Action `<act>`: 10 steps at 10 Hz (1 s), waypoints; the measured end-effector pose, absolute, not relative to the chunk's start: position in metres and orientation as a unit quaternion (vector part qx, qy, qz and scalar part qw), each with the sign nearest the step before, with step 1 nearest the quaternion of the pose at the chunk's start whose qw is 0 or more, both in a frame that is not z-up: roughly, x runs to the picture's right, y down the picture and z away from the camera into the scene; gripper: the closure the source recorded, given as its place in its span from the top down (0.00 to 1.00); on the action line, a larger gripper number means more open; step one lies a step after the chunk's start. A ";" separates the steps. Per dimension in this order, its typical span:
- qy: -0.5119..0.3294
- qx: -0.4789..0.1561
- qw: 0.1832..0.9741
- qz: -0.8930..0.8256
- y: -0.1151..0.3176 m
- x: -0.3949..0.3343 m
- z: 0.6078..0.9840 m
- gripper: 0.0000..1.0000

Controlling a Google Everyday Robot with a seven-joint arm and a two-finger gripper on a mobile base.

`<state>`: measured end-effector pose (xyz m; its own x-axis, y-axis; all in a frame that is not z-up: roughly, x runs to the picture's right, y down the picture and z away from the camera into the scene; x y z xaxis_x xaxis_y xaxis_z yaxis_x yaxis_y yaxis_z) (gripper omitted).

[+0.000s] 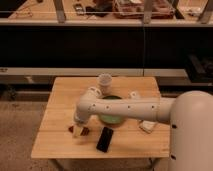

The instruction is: Place the pepper on the white sponge

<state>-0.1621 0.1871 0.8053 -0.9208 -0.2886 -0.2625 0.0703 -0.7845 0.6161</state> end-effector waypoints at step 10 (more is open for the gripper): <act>-0.325 0.154 0.094 -0.928 0.197 -0.153 0.816 0.80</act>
